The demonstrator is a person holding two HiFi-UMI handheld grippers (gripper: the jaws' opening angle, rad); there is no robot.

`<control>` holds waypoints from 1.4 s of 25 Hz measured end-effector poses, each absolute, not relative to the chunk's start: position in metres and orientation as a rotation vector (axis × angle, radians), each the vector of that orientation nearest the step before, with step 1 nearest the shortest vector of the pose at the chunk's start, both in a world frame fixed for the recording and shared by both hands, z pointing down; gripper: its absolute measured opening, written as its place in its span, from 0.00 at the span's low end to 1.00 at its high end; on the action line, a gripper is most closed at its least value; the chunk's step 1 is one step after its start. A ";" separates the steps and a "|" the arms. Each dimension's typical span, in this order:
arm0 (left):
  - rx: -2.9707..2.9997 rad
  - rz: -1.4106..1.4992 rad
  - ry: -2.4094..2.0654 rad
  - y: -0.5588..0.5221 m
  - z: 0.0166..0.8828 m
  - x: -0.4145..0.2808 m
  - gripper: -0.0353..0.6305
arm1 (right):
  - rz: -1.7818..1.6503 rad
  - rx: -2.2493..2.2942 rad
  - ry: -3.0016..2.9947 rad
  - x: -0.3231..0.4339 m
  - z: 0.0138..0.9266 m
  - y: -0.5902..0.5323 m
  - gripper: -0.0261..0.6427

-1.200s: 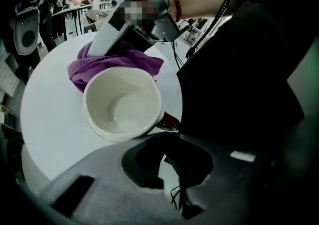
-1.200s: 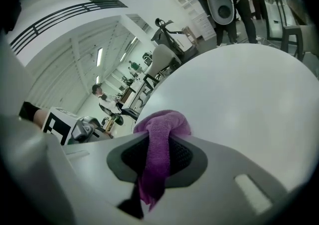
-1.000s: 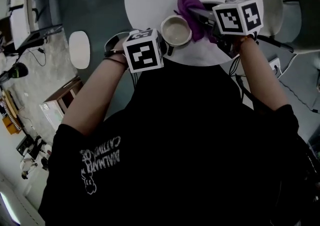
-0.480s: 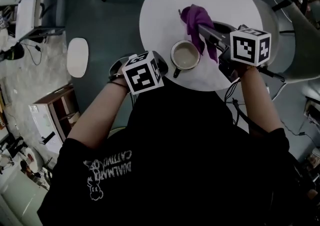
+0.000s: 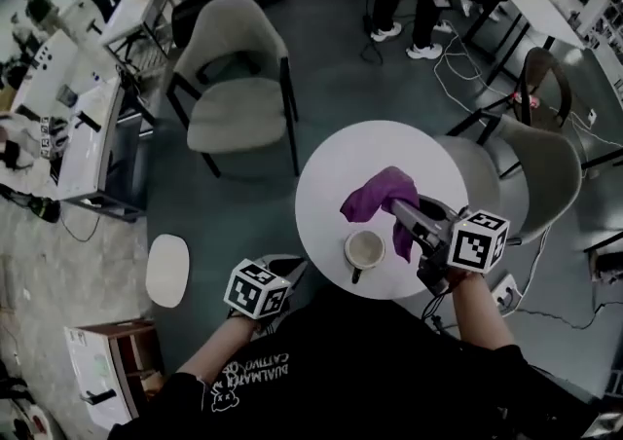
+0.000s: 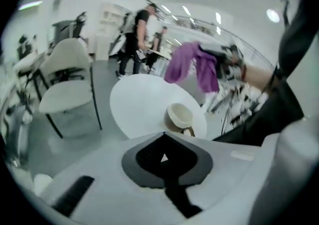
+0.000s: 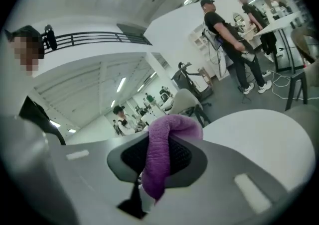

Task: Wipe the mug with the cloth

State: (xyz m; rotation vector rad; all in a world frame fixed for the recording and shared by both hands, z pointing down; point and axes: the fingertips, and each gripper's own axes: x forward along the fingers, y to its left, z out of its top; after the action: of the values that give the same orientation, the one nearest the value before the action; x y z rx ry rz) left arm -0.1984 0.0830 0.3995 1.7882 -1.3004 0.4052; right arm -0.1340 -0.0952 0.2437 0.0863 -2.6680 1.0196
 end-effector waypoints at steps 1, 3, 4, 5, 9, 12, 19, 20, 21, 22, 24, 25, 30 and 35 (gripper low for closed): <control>1.734 0.250 -1.343 0.086 0.387 -0.213 0.06 | 1.045 0.123 -2.720 -0.129 0.224 -0.093 0.14; 1.708 0.008 -1.405 0.078 0.355 -0.242 0.06 | 1.066 0.199 -2.838 -0.122 0.186 -0.091 0.14; 1.732 -0.074 -1.418 0.072 0.337 -0.252 0.06 | 1.059 0.235 -2.892 -0.118 0.168 -0.089 0.14; 1.770 -0.140 -1.418 0.065 0.318 -0.259 0.06 | 1.043 0.267 -2.938 -0.115 0.153 -0.085 0.14; 1.973 -0.355 -1.371 0.038 0.230 -0.266 0.05 | 0.937 0.321 -3.056 -0.114 0.099 -0.059 0.14; 2.146 -0.426 -1.333 0.028 0.165 -0.259 0.06 | 0.863 0.335 -3.106 -0.116 0.060 -0.034 0.14; 2.482 -0.442 -1.325 0.035 0.061 -0.210 0.33 | 0.709 0.465 -3.195 -0.089 0.003 0.013 0.14; 2.528 -0.465 -1.332 0.037 0.048 -0.207 0.33 | 0.682 0.493 -3.214 -0.086 -0.003 0.015 0.14; 2.569 -0.481 -1.347 0.040 0.037 -0.203 0.28 | 0.659 0.522 -3.229 -0.084 -0.007 0.016 0.14; 2.597 -0.483 -1.374 0.044 0.028 -0.201 0.16 | 0.641 0.543 -3.237 -0.081 -0.009 0.018 0.14; 2.609 -0.458 -1.437 0.047 0.022 -0.193 0.05 | 0.618 0.547 -3.236 -0.073 -0.006 0.021 0.14; 2.599 -0.446 -1.451 0.048 0.023 -0.186 0.05 | 0.609 0.534 -3.229 -0.068 -0.003 0.023 0.14; 2.542 -0.376 -1.468 0.044 0.037 -0.145 0.05 | 0.500 0.465 -3.160 -0.032 0.015 0.027 0.14; 2.506 -0.327 -1.586 0.041 0.037 -0.110 0.05 | 0.562 0.349 -3.148 0.000 0.022 0.018 0.14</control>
State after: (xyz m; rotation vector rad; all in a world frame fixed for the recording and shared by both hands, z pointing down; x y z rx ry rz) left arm -0.1104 0.0406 0.0374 2.5064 -1.5862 -0.3270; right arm 0.0001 0.0181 0.0215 0.3493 -3.1476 0.5618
